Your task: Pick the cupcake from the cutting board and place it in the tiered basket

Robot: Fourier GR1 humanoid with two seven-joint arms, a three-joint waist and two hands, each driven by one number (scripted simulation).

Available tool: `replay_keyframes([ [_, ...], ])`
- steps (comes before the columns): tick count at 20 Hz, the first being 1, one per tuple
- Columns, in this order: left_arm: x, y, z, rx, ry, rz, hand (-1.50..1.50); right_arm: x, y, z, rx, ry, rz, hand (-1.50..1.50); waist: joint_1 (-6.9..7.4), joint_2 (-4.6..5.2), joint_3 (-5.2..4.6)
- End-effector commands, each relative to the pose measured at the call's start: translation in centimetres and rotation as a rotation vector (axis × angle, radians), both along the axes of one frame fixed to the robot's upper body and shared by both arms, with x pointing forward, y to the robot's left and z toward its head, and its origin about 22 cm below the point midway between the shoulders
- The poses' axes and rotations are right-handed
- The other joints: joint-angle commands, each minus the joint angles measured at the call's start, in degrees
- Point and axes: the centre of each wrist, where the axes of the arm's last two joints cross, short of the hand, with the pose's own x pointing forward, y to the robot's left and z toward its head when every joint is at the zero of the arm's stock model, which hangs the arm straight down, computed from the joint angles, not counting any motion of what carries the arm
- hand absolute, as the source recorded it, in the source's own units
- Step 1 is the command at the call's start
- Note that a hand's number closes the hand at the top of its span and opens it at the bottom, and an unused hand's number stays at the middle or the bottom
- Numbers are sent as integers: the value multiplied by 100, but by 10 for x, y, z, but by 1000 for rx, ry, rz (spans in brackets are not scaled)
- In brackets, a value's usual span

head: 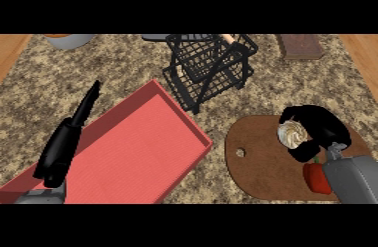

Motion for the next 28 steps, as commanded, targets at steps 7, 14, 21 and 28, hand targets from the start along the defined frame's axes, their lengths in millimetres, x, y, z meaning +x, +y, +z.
replay_keyframes([
  [7, 10, 17, -2, 5, 3, 29, 0, -23, 7, 20, -32, -185, -115, 150, -119, -15, 10],
  [14, -6, 31, -4, 8, 34, 112, 0, -72, -27, -13, -222, -143, -854, 150, -621, -161, -21],
  [21, -11, 31, -6, 21, 33, 62, 0, -129, 45, 66, -62, -383, -1025, 150, -305, -95, -7],
  [28, 0, 6, -3, 7, -10, 29, 0, -176, 91, 146, 32, -605, -917, 150, -48, -32, -11],
])
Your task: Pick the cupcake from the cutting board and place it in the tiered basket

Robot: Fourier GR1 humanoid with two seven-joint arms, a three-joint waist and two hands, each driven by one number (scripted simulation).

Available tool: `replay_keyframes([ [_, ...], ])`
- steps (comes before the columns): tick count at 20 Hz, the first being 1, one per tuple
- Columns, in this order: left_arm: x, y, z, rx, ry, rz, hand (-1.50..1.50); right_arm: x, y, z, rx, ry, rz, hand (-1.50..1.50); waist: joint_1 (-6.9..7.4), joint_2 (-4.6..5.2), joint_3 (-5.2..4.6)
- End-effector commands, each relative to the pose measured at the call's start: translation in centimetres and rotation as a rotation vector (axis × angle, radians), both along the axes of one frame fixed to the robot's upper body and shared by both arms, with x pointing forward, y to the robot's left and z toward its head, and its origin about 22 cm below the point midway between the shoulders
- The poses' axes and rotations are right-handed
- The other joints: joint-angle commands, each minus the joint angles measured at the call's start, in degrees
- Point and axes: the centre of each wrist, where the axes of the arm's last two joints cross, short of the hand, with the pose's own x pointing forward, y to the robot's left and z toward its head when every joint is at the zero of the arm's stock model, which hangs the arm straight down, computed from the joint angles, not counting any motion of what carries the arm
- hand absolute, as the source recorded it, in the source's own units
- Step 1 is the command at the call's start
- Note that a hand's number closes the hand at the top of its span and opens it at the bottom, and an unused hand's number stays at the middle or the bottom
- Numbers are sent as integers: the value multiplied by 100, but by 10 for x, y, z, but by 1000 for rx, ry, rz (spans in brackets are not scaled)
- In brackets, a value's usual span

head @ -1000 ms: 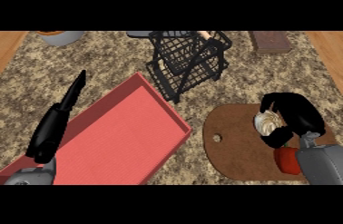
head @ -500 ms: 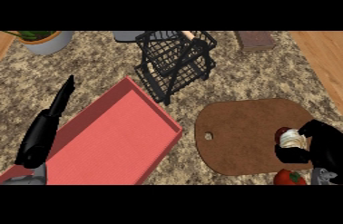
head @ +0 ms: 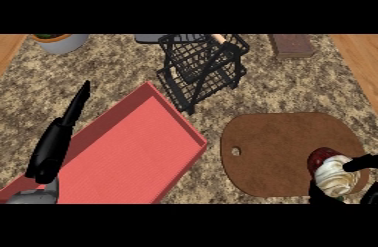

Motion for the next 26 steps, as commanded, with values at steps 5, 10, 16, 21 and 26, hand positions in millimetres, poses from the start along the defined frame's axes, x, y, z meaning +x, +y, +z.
replay_keyframes([
  [5, 5, -11, 4, -15, 6, -45, 0, -24, 42, 68, -71, -112, 2, 150, 233, 55, -1],
  [10, 12, -16, 2, 9, -6, -44, 0, 10, 62, 92, -96, -193, 67, 150, 274, 75, 0],
  [16, 13, -10, 3, -10, 0, -80, 0, 58, 81, 115, -47, -206, 65, 150, 388, 90, -3],
  [21, 13, -13, 13, 11, -16, -99, 0, 109, 90, 144, 3, -181, 54, 150, 500, 88, 6],
  [26, 25, -18, 16, -11, -9, -93, 0, 158, 94, 159, 101, -124, 95, 150, 468, 126, 13],
])
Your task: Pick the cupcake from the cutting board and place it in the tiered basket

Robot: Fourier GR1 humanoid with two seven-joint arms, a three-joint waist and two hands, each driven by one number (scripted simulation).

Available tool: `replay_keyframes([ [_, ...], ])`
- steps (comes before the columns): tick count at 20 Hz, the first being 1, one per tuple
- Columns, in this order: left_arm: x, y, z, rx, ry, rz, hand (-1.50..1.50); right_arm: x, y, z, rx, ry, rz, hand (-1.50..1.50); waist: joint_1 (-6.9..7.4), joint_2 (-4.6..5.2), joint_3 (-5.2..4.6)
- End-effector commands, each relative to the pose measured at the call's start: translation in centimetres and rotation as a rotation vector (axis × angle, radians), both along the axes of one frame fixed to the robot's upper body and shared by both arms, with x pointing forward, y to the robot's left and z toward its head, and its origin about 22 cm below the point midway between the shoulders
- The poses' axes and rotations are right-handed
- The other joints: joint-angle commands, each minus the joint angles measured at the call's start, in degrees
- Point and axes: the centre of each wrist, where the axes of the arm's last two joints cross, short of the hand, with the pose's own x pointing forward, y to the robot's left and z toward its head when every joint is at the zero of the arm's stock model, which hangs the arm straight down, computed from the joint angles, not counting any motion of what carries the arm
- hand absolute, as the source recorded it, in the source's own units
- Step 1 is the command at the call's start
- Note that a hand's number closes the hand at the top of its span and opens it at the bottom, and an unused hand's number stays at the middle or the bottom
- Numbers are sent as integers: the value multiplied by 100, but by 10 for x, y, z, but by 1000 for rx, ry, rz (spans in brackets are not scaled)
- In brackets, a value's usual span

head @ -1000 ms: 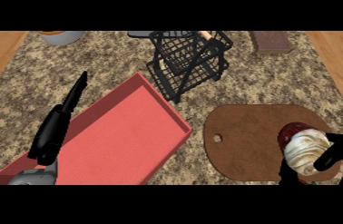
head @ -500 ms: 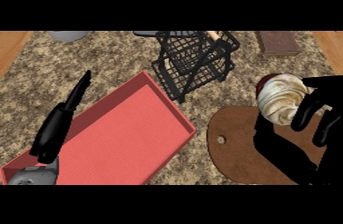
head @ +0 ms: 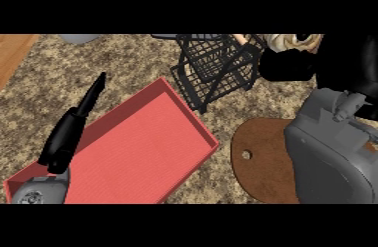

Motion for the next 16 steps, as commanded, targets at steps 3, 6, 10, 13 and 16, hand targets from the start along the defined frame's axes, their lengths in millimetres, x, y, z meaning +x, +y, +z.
replay_keyframes([
  [3, 3, 1, 3, 5, -11, -7, 0, 56, 22, 26, 143, 137, -94, 150, 23, 8, 4],
  [6, 0, -5, -7, 5, -6, -7, 0, 87, 23, 19, 174, 155, -91, 150, 76, 51, 3],
  [10, 1, -11, 8, -10, -22, -9, 0, 114, 36, -13, 185, 173, -107, 150, 137, 45, 8],
  [13, 5, -9, 7, -6, -21, -14, 0, 126, 11, -26, 326, 37, -116, 150, 120, 89, 15],
  [16, 8, -17, 5, -6, -24, -23, 0, 144, 13, -36, 378, 28, -42, -150, 150, 125, 14],
])
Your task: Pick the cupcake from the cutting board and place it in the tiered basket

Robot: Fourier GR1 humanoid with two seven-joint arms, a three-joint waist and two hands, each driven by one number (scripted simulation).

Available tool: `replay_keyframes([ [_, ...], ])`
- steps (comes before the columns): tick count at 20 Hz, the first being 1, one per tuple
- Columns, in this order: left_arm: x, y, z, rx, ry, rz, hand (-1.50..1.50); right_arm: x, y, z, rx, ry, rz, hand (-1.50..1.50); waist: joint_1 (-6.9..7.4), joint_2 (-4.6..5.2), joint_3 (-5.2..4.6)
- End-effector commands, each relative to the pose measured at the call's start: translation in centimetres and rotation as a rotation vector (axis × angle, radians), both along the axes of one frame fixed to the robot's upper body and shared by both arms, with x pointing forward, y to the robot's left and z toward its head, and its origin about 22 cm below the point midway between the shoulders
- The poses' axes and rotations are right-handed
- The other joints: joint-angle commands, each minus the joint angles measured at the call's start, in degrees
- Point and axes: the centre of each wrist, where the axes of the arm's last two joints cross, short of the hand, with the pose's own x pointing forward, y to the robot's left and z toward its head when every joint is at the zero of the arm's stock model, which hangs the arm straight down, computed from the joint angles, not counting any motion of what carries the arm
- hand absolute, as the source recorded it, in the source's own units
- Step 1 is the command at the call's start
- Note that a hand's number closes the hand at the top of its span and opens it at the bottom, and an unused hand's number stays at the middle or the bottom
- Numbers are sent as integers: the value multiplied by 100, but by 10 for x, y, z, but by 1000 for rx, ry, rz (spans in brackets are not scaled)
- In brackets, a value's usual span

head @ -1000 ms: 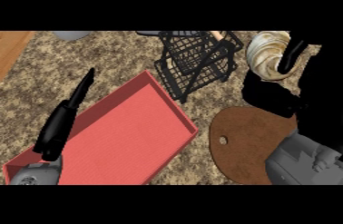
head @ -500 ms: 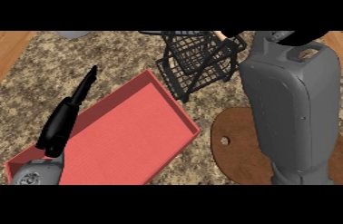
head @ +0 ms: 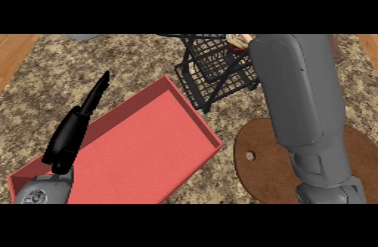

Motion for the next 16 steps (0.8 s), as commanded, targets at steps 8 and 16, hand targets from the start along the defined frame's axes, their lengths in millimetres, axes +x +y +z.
replay_keyframes([
  [8, 6, 1, 2, -1, 3, 14, 0, 32, 5, -26, 214, -367, -31, -150, -70, 6, 2],
  [16, -9, 22, -2, 8, 20, 74, 0, 30, -45, -10, 190, -547, -380, -150, -437, -189, -2],
])
